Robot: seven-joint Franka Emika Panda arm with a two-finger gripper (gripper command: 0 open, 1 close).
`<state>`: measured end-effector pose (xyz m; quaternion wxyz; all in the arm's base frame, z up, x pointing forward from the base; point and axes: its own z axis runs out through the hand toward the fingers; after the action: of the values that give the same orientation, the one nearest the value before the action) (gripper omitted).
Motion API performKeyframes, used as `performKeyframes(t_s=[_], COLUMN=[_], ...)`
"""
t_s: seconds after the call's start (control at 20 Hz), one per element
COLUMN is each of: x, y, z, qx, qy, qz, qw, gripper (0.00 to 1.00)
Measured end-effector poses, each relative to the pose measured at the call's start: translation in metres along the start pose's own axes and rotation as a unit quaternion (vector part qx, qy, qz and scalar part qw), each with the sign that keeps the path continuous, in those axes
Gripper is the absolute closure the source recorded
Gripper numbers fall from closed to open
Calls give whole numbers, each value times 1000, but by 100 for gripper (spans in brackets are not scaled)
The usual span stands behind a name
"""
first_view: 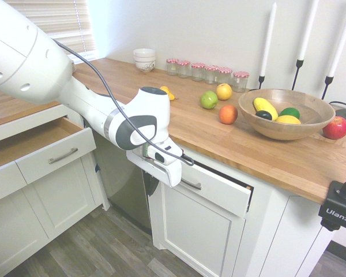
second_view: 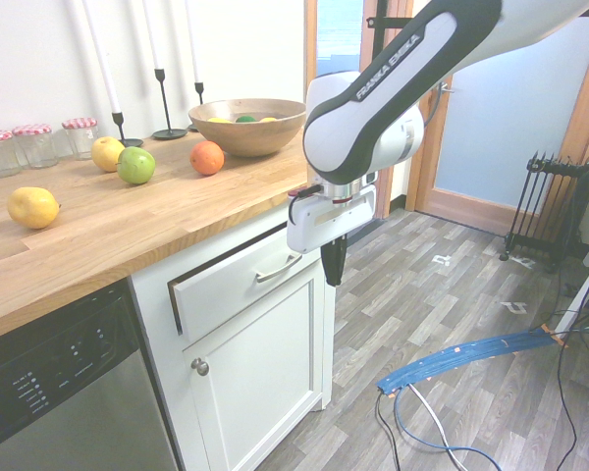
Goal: Close the drawer
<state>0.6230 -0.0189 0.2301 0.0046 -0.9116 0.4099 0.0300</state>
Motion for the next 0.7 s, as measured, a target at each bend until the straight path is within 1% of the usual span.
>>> performKeyframes(t_s=[0.25,0.4,0.45,0.7], x=[-47,-65,-67,-66], y=[41,60,63,66], z=[-14,-18,-19,-19], qx=[-4,-3,-2,0], qy=[3,3,3,4], qz=[-14,-16,-15,-12], qw=[1000,1000,1000,1000], gripper=[100,100,0,0])
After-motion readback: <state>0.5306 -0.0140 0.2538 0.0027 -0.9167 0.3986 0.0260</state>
